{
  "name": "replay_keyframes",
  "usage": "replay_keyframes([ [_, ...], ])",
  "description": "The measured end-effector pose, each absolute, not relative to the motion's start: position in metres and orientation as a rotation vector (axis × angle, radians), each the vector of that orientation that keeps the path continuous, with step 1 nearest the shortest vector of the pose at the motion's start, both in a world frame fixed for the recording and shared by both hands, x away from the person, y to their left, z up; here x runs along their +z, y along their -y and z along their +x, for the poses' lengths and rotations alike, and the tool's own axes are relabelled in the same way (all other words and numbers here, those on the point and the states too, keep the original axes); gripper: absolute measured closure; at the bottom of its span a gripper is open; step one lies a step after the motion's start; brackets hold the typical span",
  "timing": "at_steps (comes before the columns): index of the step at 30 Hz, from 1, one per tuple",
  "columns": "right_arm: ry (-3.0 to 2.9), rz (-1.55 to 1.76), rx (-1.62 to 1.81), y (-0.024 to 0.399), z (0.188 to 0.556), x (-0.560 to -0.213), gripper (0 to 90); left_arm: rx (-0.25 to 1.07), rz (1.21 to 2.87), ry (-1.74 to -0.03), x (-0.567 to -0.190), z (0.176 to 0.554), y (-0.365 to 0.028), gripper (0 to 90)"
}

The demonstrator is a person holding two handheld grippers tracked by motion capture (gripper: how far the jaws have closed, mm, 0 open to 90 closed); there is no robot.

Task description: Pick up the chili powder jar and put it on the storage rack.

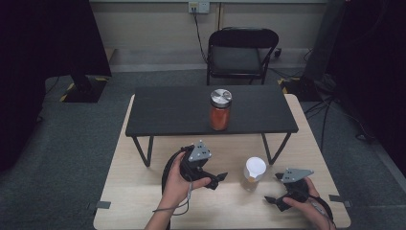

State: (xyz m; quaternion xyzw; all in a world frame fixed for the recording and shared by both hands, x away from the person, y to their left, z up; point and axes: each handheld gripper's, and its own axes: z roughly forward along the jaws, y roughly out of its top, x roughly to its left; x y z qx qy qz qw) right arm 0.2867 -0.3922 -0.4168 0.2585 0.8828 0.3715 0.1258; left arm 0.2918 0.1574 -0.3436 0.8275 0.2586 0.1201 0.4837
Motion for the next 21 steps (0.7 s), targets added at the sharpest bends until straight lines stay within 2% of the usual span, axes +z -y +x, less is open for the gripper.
replay_keyframes([
  [21,-2.571,0.753,1.082,0.392,0.287,-0.417,0.0,0.3,2.054,-0.697,-0.374,0.288,-0.159,4.1],
])
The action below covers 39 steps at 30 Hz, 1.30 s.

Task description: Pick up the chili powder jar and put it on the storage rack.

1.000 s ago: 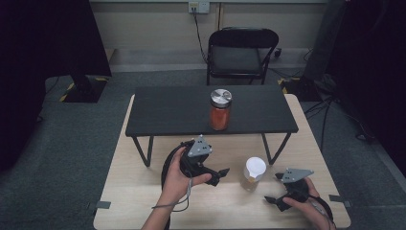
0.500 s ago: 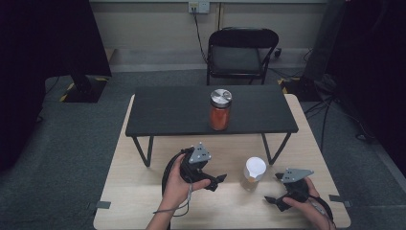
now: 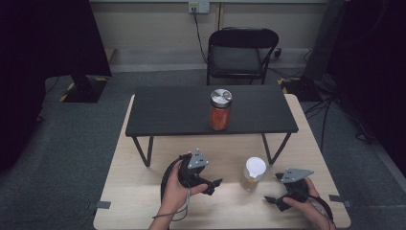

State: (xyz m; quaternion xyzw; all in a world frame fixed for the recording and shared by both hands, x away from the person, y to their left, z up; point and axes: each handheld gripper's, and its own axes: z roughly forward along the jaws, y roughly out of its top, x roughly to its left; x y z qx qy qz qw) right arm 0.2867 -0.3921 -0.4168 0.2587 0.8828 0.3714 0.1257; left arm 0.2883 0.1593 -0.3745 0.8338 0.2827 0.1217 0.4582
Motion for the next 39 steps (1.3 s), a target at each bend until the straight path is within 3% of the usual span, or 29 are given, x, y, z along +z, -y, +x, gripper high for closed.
replay_keyframes([
  [39,-2.572,0.753,1.08,0.392,0.287,-0.417,0.0,0.368,2.126,-0.779,-0.413,0.272,-0.173,4.3],
])
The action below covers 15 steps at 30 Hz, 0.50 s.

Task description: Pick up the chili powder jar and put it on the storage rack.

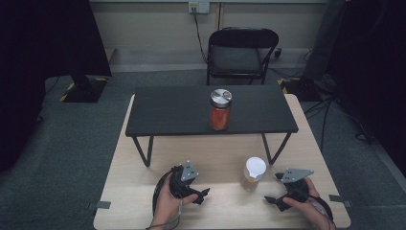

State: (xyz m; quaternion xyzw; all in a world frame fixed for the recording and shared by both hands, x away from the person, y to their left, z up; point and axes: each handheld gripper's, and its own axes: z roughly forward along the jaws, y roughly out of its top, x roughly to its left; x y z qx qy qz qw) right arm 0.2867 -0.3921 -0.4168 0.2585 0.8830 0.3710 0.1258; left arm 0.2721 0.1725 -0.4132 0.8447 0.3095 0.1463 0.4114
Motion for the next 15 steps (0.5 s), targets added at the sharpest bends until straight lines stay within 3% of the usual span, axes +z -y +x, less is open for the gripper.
replay_keyframes([
  [15,-2.572,0.753,1.08,0.3921,0.2867,-0.4167,0.0,0.39,2.154,-0.81,-0.4196,0.2697,-0.1765,4.3],
])
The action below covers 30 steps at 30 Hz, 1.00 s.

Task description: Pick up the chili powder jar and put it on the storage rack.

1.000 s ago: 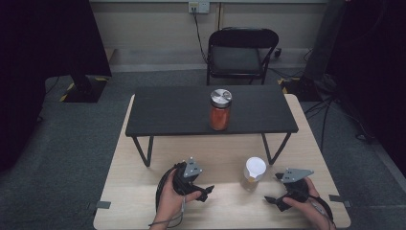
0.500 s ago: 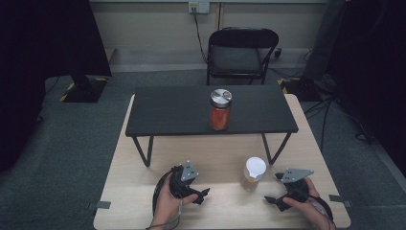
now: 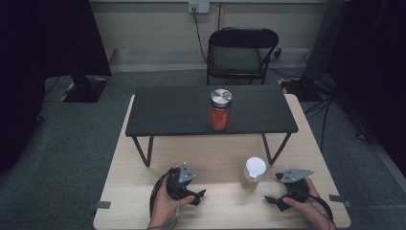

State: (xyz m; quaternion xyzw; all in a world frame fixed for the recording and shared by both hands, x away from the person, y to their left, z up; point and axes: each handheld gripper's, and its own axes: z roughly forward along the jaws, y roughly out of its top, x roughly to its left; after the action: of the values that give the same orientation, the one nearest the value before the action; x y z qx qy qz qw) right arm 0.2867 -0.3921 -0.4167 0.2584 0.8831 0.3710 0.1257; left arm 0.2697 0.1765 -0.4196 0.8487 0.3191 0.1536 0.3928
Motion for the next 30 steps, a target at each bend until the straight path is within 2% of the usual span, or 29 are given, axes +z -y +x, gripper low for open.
replay_keyframes([
  [16,-2.572,0.753,1.081,0.3921,0.2867,-0.4168,0.0,0.402,2.183,-0.83,-0.4252,0.2711,-0.1776,3.9],
  [20,-2.572,0.753,1.08,0.3921,0.2867,-0.4167,0.0,0.374,2.185,-0.851,-0.4251,0.2742,-0.1791,0.0],
  [30,-2.572,0.753,1.08,0.3921,0.2867,-0.4168,0.0,0.377,2.184,-0.858,-0.425,0.2732,-0.1789,0.0],
])
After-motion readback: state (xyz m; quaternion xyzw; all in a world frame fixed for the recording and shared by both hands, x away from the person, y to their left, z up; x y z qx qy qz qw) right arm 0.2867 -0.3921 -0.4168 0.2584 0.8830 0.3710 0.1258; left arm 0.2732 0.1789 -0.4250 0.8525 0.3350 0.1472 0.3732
